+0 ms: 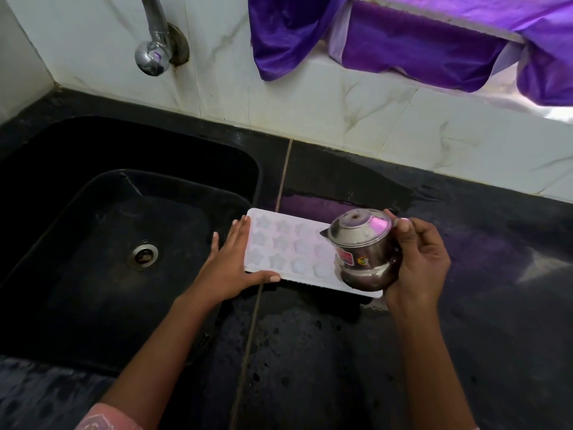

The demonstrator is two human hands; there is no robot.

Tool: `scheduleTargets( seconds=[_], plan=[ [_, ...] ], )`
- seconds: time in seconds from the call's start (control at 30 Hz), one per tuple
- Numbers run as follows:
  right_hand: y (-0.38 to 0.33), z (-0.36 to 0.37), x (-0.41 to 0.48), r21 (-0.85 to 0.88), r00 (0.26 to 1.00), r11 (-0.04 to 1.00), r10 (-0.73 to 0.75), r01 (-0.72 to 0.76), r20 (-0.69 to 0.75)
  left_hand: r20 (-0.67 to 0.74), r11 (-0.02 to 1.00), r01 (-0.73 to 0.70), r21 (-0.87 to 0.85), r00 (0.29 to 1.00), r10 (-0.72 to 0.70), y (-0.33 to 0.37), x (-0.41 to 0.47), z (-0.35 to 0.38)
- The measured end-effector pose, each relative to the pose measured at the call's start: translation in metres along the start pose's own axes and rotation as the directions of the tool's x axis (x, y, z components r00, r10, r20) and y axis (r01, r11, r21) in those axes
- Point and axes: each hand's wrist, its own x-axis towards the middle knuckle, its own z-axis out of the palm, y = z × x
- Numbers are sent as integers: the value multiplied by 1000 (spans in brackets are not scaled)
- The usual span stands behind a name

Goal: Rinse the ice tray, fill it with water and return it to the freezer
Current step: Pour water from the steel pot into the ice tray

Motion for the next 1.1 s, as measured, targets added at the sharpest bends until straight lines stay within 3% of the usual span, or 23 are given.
scheduleTargets(
  seconds=[0.73, 1.1],
  plan=[
    [-13, -81, -13, -99, 978, 990, -112, 96, -177, -16, 1000, 1, 1, 1000, -1, -3, 2, 3],
    [-15, -85, -12, -84, 985, 989, -127, 118, -117, -8, 1000, 10, 3, 1000, -9, 0, 1, 2]
  ],
)
